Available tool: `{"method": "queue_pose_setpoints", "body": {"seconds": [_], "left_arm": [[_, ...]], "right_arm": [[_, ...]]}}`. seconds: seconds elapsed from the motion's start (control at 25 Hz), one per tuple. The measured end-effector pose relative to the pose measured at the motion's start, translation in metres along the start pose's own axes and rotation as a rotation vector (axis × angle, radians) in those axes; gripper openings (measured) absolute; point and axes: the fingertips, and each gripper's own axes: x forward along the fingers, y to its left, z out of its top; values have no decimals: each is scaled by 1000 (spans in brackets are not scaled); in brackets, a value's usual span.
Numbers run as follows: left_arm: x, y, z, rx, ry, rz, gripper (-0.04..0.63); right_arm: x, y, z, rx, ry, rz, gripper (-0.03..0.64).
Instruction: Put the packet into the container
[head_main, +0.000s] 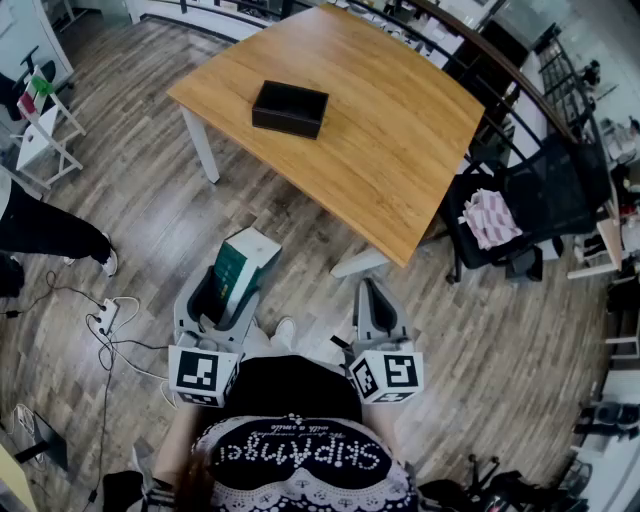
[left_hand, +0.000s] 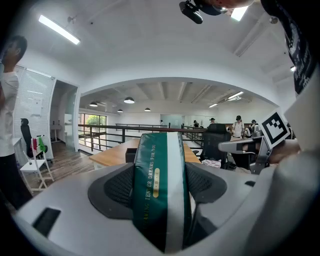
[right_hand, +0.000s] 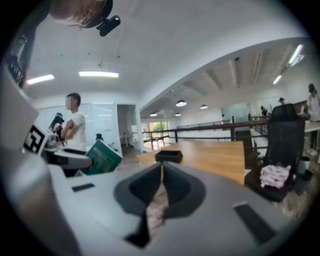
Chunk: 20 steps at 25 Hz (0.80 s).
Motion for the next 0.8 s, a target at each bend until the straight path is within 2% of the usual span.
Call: {"method": "queue_pose_setpoints", "body": {"seconds": [0.8], "left_arm": [[3,5,4,-19,-11,8,342]], "right_arm": [[4,-1,3,8,-9,15,35]]}}
